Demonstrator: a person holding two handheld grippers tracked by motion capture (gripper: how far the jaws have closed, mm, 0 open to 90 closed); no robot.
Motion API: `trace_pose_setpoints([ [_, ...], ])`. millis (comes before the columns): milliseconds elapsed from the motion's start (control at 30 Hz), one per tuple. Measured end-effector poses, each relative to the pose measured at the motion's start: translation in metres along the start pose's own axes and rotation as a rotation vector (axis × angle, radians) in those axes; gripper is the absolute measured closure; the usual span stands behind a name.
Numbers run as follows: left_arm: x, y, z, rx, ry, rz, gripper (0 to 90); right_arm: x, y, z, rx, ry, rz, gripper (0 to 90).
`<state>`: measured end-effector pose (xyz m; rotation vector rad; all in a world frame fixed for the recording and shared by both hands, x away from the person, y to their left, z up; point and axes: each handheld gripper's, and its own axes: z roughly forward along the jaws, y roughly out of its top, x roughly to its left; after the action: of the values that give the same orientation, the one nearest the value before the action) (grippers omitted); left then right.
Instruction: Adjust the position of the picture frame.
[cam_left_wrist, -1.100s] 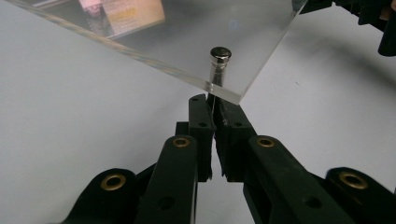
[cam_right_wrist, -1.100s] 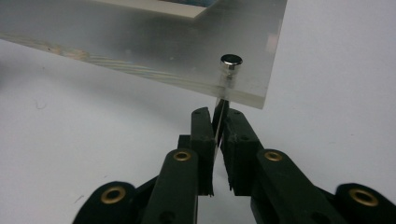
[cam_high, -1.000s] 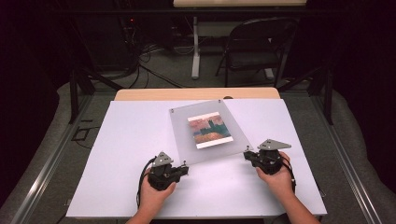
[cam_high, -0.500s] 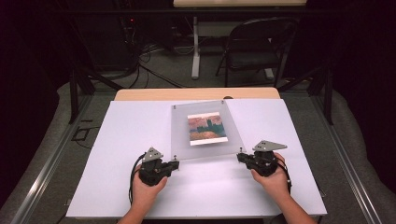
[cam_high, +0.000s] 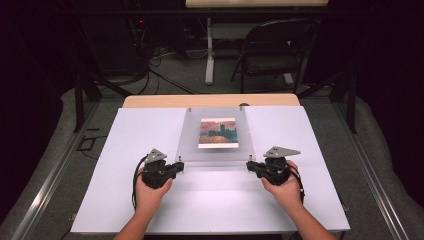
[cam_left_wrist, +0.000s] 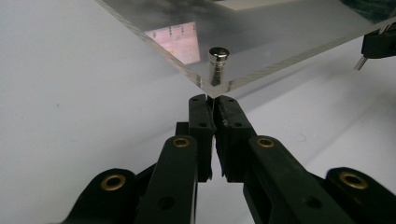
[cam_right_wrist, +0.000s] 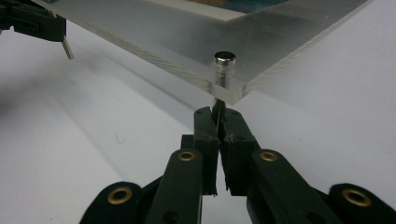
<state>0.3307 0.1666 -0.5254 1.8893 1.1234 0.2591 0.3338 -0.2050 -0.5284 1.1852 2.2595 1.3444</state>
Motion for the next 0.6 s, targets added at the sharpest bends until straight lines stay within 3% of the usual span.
trace_pose_setpoints([
  [300, -0.001, -0.005, 0.008, 0.022, -0.011, 0.005, 85.4, -0.004, -0.006, 0.004, 0.006, -0.027, -0.005, 85.6],
  [600, 0.002, -0.012, 0.022, 0.050, 0.004, -0.003, 85.0, -0.008, -0.012, 0.014, 0.051, -0.054, -0.016, 85.5],
])
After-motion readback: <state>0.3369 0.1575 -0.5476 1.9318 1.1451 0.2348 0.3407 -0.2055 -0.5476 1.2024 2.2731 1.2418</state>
